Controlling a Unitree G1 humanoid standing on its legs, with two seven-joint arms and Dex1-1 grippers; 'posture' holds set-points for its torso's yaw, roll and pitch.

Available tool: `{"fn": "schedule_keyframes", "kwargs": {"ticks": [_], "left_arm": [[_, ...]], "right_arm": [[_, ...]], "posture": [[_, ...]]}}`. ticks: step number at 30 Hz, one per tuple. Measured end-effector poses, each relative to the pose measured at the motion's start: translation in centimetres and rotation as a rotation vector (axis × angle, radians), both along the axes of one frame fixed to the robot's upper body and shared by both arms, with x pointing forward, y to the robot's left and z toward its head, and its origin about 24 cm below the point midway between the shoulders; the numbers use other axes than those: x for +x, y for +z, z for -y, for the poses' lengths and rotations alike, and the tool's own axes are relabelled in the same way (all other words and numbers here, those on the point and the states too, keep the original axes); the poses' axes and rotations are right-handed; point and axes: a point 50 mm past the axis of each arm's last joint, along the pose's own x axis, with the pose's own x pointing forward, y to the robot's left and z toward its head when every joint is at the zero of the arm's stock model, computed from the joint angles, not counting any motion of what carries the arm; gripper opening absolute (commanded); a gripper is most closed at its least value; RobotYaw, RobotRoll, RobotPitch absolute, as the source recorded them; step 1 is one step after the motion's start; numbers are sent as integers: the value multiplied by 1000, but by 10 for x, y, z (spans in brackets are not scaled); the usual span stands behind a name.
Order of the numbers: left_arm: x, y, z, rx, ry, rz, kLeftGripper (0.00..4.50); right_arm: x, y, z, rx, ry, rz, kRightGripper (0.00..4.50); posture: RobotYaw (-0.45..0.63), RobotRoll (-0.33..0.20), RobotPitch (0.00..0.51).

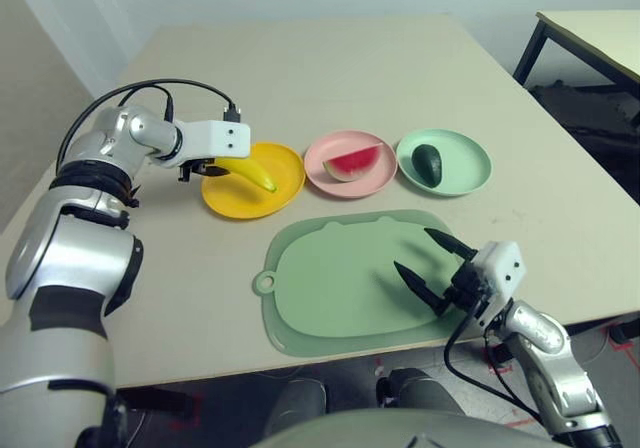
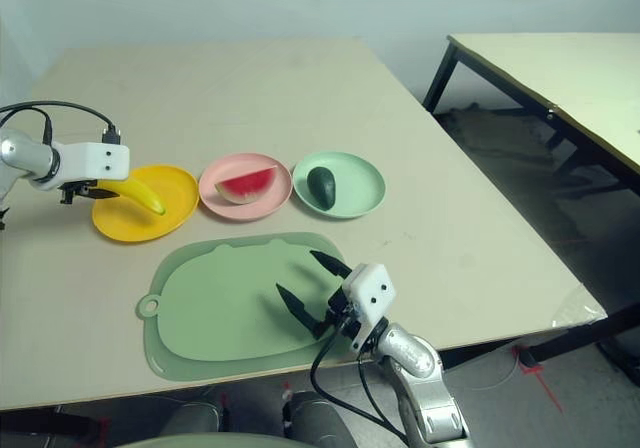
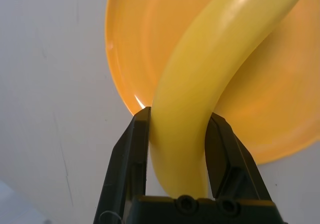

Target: Place the fruits into color-matched plates.

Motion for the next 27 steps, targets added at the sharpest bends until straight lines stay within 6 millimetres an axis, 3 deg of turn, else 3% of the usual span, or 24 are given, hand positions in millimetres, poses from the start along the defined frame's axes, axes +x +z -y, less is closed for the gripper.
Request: {"fn": "schedule_keyframes", "kwargs": {"ticks": [9,27], "left_arm": [[8,-18,21,-38,8,15,1624],[2,-45,14,-22,78,-17,1624]], "right_arm": [[-4,2,1,-24,126,36,4500],[-6,-2,-2,-12,198,35,4500]], "posture": [[1,0,5],[-4,0,13]]}}
